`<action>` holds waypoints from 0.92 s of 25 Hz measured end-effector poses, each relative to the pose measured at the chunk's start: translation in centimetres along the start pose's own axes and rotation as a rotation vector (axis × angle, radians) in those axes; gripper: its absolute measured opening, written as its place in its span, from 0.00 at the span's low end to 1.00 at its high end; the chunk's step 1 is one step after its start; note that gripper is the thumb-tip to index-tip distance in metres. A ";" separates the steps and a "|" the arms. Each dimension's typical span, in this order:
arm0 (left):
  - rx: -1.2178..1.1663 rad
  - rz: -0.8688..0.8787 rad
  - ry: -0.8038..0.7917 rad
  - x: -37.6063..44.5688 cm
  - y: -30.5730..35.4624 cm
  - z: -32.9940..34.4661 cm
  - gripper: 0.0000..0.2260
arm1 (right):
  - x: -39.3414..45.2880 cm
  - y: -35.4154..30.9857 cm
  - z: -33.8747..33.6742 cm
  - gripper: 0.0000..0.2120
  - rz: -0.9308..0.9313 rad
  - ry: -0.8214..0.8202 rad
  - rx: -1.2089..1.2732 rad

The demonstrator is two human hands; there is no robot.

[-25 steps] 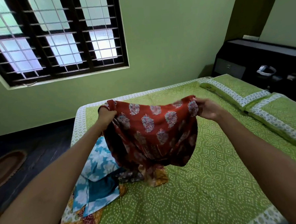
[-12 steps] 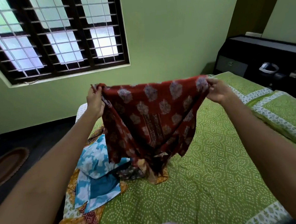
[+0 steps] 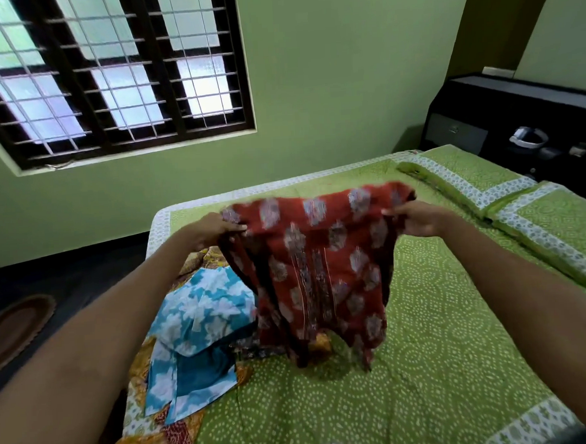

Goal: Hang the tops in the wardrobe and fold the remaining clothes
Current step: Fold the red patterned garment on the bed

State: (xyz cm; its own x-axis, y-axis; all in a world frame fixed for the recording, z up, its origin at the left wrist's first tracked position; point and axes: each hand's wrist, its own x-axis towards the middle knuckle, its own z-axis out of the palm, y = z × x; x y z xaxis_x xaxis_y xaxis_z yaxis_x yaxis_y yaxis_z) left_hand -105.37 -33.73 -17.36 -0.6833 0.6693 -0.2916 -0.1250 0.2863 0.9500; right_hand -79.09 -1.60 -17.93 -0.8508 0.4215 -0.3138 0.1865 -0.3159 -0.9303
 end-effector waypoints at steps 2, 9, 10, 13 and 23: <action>0.011 0.023 0.093 0.4 -0.5 -0.2 0.03 | 0.3 0.0 -0.1 0.03 0.032 0.029 -0.087; -0.264 0.062 0.108 0.7 -2.1 0.3 0.03 | -0.4 0.0 -1.2 0.12 0.083 -0.021 -0.079; -0.294 0.073 0.176 0.7 -2.5 0.4 0.03 | -0.3 0.3 -1.2 0.05 0.064 0.031 -0.052; -0.393 0.119 0.291 0.6 -2.0 0.8 0.08 | -0.2 0.2 -1.5 0.07 0.031 0.100 0.018; -0.076 0.207 0.308 1.2 -1.7 -1.2 0.07 | 0.4 -0.6 -3.3 0.06 0.014 0.378 -0.024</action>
State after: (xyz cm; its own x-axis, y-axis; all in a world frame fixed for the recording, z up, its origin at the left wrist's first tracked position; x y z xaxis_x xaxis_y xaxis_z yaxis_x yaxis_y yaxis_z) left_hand -106.82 -34.22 -19.24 -0.8824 0.4671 -0.0563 -0.0069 0.1069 0.9942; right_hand -77.89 1.60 -18.10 -0.6073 0.7029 -0.3703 0.2122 -0.3056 -0.9282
